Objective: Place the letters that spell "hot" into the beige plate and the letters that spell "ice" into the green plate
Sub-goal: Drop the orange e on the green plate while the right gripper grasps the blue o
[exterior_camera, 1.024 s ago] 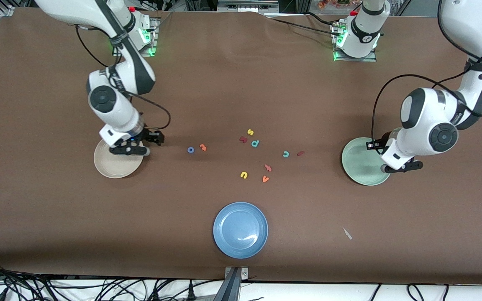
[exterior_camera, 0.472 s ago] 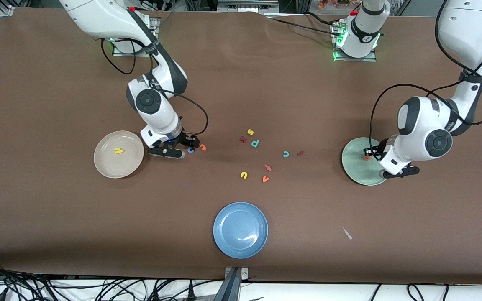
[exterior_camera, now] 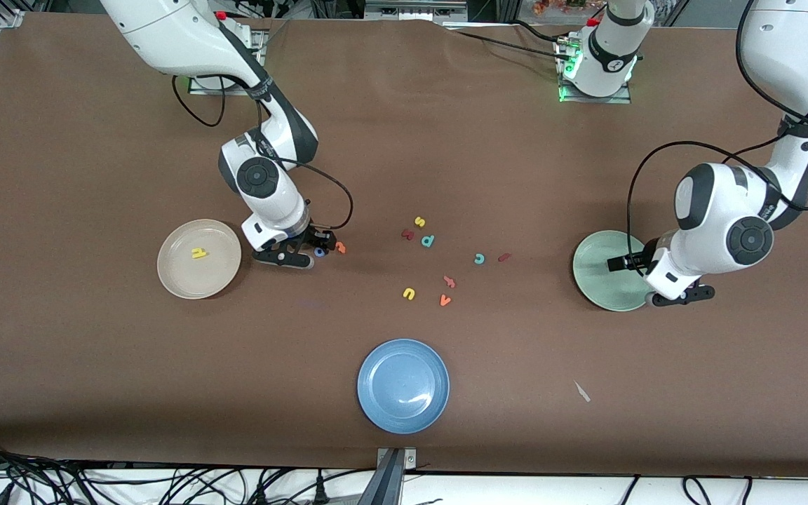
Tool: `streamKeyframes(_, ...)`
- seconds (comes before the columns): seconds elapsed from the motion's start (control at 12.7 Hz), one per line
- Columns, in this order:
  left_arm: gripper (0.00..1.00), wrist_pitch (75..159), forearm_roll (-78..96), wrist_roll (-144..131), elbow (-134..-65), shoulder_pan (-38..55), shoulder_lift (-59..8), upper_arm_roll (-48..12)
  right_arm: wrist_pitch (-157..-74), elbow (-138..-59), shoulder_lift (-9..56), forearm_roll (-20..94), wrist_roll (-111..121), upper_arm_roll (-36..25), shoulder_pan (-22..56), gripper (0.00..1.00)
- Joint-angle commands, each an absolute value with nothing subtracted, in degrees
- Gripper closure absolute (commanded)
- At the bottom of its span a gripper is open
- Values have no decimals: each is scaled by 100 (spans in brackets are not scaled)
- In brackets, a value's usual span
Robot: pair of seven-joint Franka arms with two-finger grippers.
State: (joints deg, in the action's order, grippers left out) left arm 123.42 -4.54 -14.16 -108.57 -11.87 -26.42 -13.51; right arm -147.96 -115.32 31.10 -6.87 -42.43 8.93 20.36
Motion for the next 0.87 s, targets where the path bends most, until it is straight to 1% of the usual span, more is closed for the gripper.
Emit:
streamKeyframes(0.0, 0, 12086, -606, -1389, -10539, -1230, -2654, -1406, -14862, -11435, 3261, -817, -4351, 888, 2048, 19)
streamKeyframes(0.16, 0, 12006, -598, -1397, -10468, -1213, -2654, -1415, -14862, -11426, 3296, -835, -4456, 888, 2048, 20)
streamKeyframes(0.24, 0, 11997, -598, -1406, -10468, -1195, -2654, -1415, -14897, -11434, 3339, -887, -4465, 888, 2048, 23)
streamKeyframes(0.47, 0, 11997, -598, -1406, -10468, -1187, -2654, -1415, -14950, -11434, 3366, -932, -4597, 888, 2083, 23)
streamKeyframes(0.63, 0, 11988, -598, -1406, -10407, -1178, -2646, -1424, -14950, -11426, 3366, -932, -4588, 888, 2092, 29)
streamKeyframes(0.79, 0, 11892, -598, -1415, -10327, -1169, -2646, -1433, -14950, -11426, 3366, -932, -4588, 888, 2092, 40)
